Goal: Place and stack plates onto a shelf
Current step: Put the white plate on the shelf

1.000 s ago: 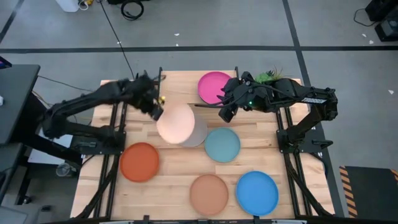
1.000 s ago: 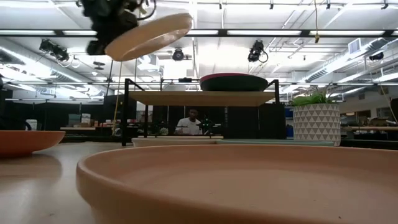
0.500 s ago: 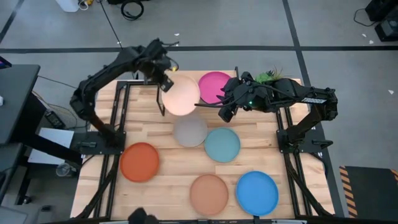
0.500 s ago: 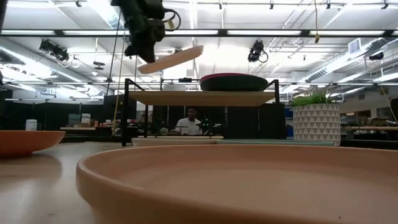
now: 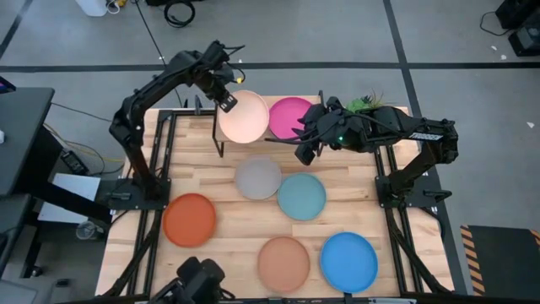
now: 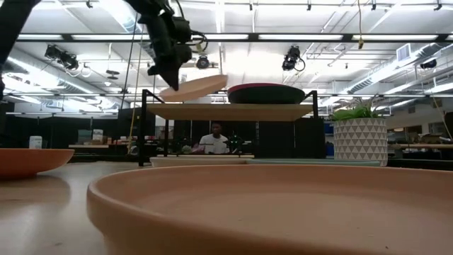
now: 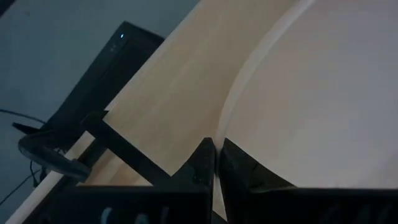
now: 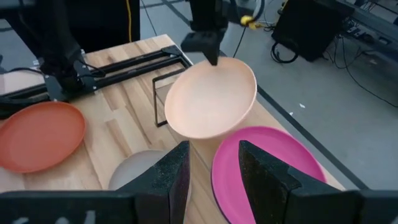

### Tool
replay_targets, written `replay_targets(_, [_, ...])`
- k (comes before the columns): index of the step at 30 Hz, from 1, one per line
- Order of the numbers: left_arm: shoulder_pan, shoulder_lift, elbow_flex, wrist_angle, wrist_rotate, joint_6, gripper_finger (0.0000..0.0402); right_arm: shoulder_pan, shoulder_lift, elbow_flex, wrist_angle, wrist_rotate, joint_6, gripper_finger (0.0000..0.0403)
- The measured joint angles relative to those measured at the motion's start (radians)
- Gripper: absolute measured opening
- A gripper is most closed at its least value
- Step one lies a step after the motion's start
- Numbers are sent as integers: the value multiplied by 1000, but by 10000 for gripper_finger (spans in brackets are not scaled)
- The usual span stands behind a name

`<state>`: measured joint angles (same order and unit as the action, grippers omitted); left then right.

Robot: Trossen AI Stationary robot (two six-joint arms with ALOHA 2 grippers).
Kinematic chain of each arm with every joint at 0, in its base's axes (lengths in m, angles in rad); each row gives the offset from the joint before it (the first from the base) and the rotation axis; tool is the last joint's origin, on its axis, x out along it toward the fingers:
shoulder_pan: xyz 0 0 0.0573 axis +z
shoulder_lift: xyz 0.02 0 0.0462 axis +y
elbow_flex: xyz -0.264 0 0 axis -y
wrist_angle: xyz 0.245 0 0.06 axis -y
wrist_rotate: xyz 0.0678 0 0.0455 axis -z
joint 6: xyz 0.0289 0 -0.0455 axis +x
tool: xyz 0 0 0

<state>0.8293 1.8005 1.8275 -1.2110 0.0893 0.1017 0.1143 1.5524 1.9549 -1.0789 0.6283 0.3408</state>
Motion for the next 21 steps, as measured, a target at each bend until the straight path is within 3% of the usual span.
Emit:
replay_targets(14, [5, 66, 0, -34, -6, -19, 17, 0, 0, 0, 9, 6, 0, 143])
replay_targets(21, [5, 66, 0, -20, -84, -12, 74, 0, 0, 0, 9, 6, 0, 143])
